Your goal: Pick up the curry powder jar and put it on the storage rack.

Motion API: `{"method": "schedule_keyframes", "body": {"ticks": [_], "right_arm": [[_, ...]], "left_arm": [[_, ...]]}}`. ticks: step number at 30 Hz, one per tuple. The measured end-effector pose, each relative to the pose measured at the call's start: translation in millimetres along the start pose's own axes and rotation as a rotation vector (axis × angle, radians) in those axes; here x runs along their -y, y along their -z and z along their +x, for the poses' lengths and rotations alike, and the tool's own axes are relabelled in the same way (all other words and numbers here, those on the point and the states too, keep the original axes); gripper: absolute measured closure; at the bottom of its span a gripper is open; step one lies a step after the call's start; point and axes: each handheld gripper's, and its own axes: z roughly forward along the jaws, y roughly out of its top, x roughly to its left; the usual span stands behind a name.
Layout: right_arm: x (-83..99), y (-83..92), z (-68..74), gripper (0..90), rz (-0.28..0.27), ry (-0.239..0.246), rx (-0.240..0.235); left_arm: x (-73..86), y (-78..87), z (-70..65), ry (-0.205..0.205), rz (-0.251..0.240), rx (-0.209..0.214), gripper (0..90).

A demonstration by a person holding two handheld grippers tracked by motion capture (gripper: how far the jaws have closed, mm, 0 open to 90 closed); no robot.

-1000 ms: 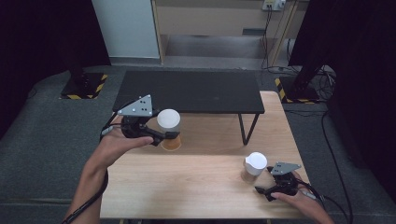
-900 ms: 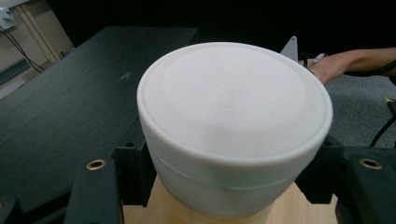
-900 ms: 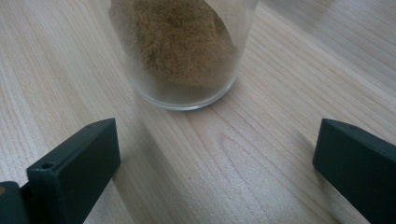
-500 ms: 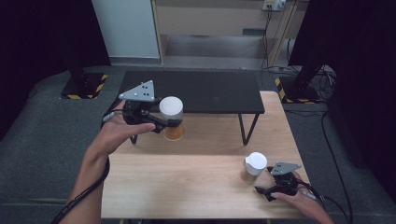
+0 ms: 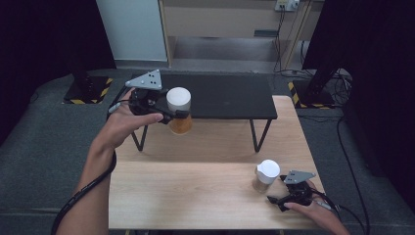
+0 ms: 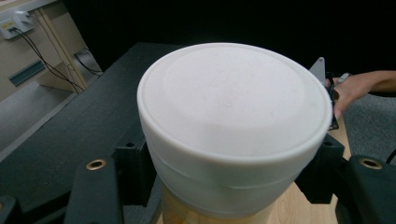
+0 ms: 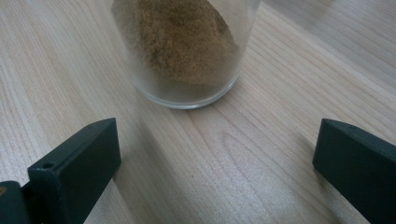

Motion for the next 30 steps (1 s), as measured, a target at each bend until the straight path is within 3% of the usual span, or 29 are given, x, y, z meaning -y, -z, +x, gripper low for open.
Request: {"method": "schedule_keyframes", "body": {"ticks": [10,26,30], "right_arm": [[0.9,0.8,1.4,1.6,-0.001,0.001,0.0],[0.8,0.8,1.3,1.6,0.0,0.0,-0.001],[0.8,0.8,1.3,1.6,0.0,0.0,-0.001]], "left_arm": [[-1.4,-5.7,20.4,0.014,-0.024,-0.013,33.5],[-3.1,-24.0,51.8,0.013,-0.007,-0.023,33.5],[-6.9,-30.0,56.8,-0.002,0.013,-0.022,33.4]]}}
